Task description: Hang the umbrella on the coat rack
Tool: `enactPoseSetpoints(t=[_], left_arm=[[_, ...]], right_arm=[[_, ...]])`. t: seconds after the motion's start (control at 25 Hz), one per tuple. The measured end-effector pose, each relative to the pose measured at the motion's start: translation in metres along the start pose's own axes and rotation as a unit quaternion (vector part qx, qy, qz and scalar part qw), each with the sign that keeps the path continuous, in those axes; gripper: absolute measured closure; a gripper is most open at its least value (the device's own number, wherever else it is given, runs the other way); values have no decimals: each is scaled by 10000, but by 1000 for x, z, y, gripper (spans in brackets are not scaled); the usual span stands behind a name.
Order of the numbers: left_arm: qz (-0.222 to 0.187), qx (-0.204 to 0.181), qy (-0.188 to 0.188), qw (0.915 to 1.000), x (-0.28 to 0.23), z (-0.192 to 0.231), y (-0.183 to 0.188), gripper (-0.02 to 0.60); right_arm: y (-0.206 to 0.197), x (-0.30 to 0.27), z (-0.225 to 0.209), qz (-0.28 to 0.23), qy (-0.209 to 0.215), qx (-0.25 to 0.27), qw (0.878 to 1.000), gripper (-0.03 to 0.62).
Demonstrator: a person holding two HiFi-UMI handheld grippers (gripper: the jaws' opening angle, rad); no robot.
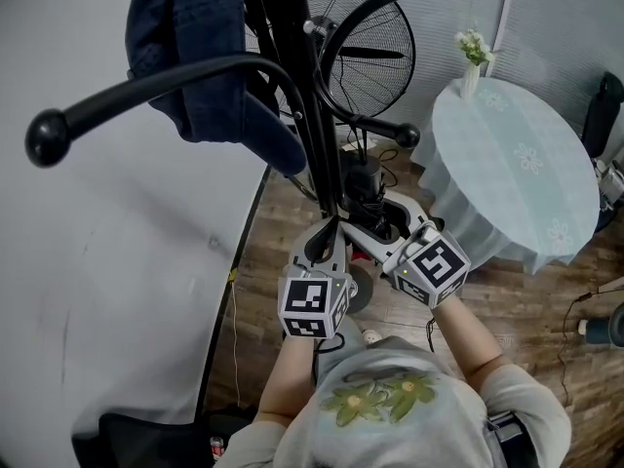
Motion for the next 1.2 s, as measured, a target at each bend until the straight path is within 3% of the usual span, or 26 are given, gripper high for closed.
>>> enactPoseSetpoints(t=[0.52, 0.88, 1.08, 1.2], left_arm=[[43, -89, 156, 9998, 3, 8, 0, 577], [-113, -254, 185, 9994, 13, -7, 11, 577], [-145, -282, 104, 9994, 18, -13, 15, 577], [-146, -280, 53, 9995, 19, -15, 16, 577]], right_arm=[[-13, 7, 2, 239, -72, 33, 9997, 264], [1, 34, -1, -46, -363, -140, 9992, 250], [9, 46, -4, -211, -478, -139, 9985, 322], [11, 49, -5, -254, -535, -117, 9982, 418]])
Point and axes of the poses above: the fingertips, and each gripper's own axes: x backward along the fingers, z to its left, y out of its top, the point moved 1 cm from there along x, backward along the fingers, and after that the axes turned 11 degrees about x, right-handed, at the moved point
